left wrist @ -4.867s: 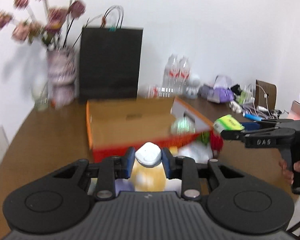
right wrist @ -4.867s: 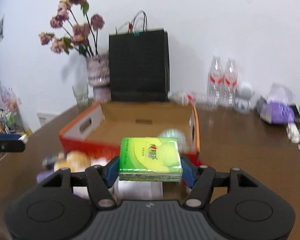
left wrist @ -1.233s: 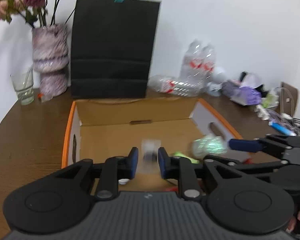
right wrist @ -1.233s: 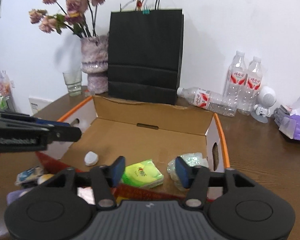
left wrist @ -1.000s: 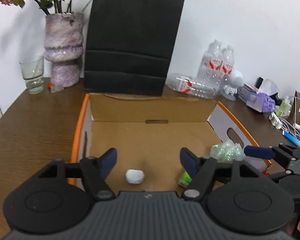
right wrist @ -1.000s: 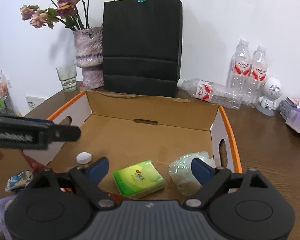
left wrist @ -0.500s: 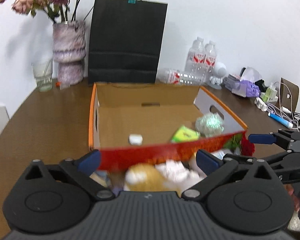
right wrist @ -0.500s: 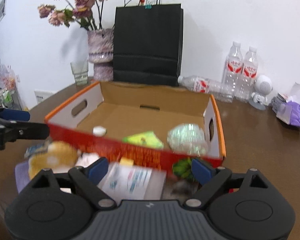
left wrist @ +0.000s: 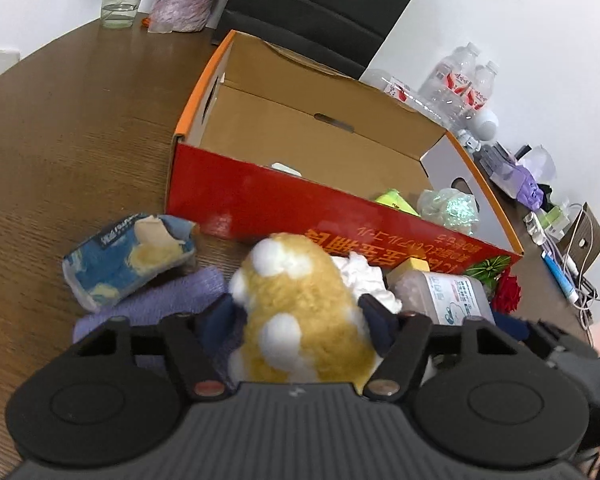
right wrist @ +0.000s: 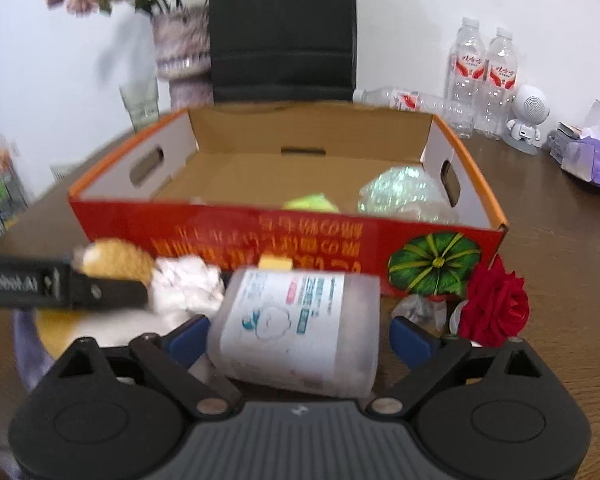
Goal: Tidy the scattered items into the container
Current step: 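Grasp the plush sheep toy with the left gripper while the right grasps the white container, then lift both items over the box and open both grippers to drop them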
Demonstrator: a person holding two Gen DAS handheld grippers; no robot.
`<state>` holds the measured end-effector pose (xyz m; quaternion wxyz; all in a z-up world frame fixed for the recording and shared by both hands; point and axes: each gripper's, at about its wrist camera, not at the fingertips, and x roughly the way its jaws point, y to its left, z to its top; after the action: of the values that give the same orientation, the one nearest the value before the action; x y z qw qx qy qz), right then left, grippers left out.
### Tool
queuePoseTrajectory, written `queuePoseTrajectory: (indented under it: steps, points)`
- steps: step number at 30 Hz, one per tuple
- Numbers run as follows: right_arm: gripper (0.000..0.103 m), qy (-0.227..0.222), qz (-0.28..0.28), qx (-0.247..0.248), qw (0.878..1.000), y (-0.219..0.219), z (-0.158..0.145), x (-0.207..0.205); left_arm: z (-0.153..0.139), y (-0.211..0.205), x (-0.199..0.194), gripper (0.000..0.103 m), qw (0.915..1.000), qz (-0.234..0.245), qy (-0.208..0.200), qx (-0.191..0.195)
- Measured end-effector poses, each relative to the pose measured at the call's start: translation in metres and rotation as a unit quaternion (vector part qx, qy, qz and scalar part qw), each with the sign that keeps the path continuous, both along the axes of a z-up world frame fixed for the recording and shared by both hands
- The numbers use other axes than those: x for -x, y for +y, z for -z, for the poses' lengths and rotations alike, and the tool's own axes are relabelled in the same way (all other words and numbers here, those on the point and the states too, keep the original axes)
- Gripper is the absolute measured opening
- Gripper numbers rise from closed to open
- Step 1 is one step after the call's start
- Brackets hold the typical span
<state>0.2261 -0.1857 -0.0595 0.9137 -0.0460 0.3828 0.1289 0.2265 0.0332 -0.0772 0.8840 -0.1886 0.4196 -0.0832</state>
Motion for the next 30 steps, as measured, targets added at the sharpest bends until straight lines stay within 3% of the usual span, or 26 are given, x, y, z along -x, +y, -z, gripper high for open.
queuePoseTrajectory:
  steps: [1,2,4,9,16,23,30]
  points:
    - [0.091,0.003,0.003,0.001,1.0,0.0,0.004,0.0,0.0,0.0,0.0,0.054,1.0,0.0,-0.001,0.005]
    - [0.085,0.005,0.004,-0.008,1.0,-0.003,0.006,0.001,-0.001,0.001,0.001,0.053,0.9999,0.0,0.0,0.017]
    - [0.083,-0.003,0.007,-0.024,1.0,-0.008,0.003,0.006,-0.003,0.005,0.004,0.052,0.9995,-0.006,-0.004,0.031]
    - [0.081,-0.064,0.009,-0.026,0.998,-0.02,-0.017,0.026,-0.016,0.011,0.017,0.052,0.9981,-0.005,-0.03,0.053]
    - [0.081,-0.069,0.001,-0.057,0.996,-0.036,-0.033,0.038,-0.04,0.013,0.037,0.052,0.9958,0.006,-0.065,0.065]
    - [0.081,-0.102,-0.01,-0.079,0.992,-0.045,-0.064,0.048,-0.074,0.011,0.047,0.052,0.9922,0.021,-0.114,0.045]
    - [0.081,-0.15,-0.011,-0.07,0.986,-0.043,-0.104,0.019,-0.11,0.001,0.012,0.053,0.9861,0.012,-0.165,-0.007]
